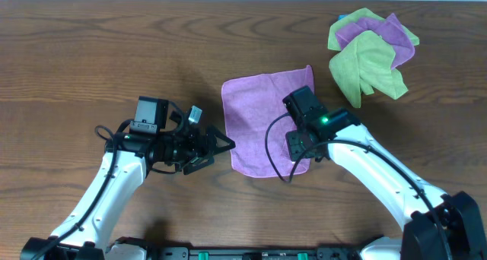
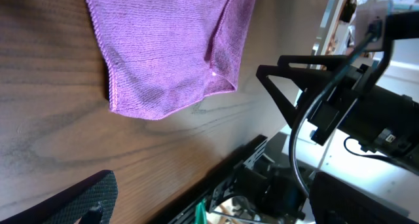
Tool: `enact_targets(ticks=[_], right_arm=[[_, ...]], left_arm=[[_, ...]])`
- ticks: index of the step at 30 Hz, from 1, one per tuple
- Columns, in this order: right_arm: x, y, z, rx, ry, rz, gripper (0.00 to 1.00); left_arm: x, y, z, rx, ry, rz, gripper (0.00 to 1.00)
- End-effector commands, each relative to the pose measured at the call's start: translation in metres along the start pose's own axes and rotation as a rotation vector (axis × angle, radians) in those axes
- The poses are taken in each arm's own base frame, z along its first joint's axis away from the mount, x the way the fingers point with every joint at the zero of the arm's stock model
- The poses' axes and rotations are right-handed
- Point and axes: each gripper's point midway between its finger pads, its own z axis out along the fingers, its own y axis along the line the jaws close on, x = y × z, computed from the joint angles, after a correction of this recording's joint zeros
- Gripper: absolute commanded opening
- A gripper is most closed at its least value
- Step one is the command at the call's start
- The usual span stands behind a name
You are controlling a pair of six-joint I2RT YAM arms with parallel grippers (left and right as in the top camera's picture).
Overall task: Fold the cloth
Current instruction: 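Release the cloth with the right gripper and move the left arm toward it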
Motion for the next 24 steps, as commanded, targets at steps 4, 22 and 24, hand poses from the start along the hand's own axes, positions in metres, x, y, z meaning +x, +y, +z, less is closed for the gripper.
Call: enact_targets(ticks=[4, 22, 24], right_arm=[[0.001, 0.000, 0.023, 0.013, 0.048, -0.090, 0.59], [0.028, 0.041, 0.032, -0.105, 0.145, -0.279, 0.58], [0.027, 0.037, 0.033, -0.083, 0.142, -0.296, 0.58]], left_arm=[[0.004, 0.001, 0.002, 0.011, 0.017, -0.075, 0.95], [0.004, -0.002, 0.002, 0.024, 0.024, -0.094, 0.95], [0.004, -0.002, 0.002, 0.024, 0.024, -0.094, 0.95]])
